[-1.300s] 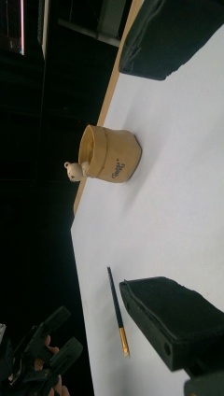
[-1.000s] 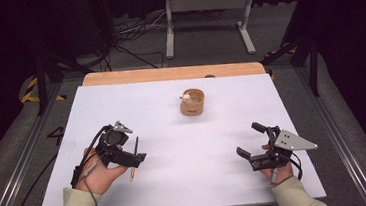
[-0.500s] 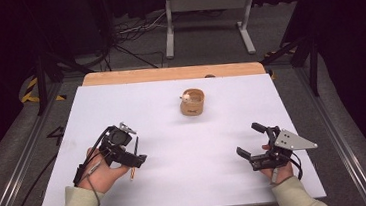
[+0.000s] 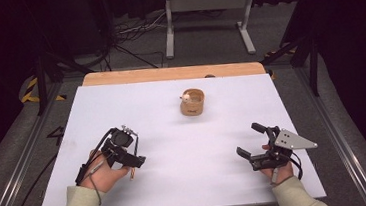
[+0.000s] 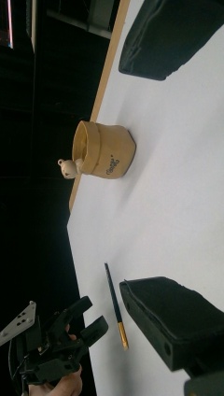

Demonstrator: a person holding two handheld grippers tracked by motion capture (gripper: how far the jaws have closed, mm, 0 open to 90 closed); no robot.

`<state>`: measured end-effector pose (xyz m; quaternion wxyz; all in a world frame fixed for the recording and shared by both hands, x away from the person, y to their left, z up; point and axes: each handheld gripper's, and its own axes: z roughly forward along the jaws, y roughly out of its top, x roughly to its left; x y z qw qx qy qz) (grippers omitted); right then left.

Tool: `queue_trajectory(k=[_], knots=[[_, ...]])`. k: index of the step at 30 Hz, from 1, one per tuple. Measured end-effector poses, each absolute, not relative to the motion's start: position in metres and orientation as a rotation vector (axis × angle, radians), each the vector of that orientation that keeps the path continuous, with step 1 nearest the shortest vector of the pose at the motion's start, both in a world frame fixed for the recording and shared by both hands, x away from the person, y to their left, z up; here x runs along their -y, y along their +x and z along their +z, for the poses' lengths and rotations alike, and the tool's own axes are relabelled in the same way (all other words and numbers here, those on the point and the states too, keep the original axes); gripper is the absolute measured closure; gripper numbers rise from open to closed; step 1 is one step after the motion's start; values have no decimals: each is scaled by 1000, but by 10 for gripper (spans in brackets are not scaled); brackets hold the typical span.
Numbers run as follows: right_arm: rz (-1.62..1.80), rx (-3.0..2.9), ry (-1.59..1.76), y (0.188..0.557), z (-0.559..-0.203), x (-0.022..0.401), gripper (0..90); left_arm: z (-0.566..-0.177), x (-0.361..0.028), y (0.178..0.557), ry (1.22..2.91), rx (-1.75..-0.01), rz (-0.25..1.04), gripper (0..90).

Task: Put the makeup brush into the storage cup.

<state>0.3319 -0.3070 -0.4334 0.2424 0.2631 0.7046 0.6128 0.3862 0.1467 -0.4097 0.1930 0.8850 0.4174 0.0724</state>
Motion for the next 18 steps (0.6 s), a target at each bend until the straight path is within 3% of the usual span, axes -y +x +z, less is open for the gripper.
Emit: queue_trajectory(k=[18], knots=[[1678,-1934,727,333,-434,307,0,-423,-145,392,2516,-1223,170,204]])
